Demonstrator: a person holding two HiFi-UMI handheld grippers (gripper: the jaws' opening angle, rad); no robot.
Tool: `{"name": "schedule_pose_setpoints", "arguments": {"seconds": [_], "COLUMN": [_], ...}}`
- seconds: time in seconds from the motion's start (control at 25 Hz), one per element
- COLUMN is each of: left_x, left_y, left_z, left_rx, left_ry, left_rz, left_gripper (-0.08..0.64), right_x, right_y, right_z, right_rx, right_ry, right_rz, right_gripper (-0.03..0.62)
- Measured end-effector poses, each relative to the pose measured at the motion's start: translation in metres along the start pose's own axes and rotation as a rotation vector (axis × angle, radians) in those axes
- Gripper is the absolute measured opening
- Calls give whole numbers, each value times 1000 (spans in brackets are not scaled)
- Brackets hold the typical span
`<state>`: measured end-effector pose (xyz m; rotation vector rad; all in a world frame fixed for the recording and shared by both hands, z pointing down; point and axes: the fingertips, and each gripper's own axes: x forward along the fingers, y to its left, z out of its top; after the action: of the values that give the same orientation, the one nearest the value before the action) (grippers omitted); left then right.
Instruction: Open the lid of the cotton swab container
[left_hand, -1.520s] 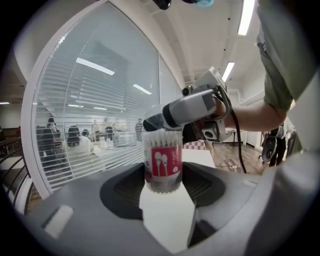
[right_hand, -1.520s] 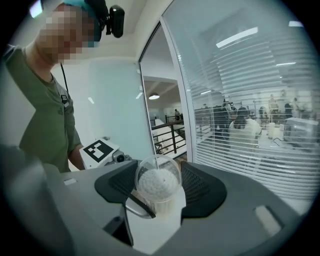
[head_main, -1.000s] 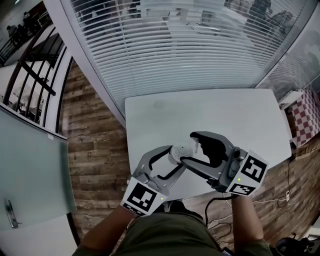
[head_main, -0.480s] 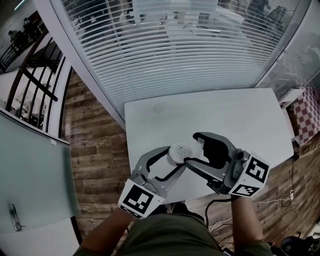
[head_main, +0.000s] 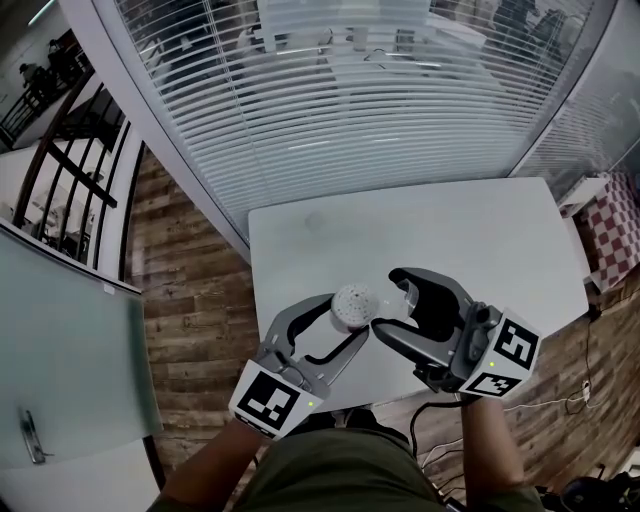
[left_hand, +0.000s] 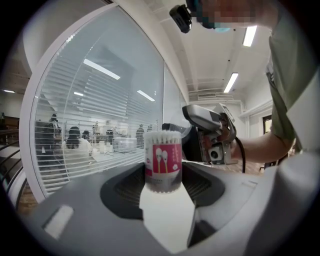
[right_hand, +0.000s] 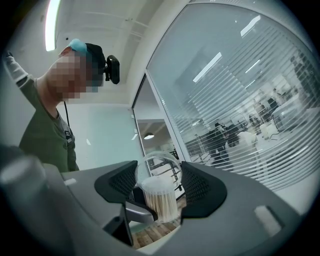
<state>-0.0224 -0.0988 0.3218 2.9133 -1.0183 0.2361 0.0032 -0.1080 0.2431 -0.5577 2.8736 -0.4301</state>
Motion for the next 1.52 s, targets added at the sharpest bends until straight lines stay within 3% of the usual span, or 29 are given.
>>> {"name": "schedule_pose_setpoints", "arguments": {"seconds": [1.52], "left_x": [-4], "left_y": [-2], "left_z": [18], "left_rx": [-41], "left_ry": [-46], "left_rz": [30], "left_gripper": [236], "right_x": [-27], "right_y": [-3], "right_z": [-23], "right_rx": [43], "right_ry": [6], "right_rz": [-66], "right_gripper": [276]}}
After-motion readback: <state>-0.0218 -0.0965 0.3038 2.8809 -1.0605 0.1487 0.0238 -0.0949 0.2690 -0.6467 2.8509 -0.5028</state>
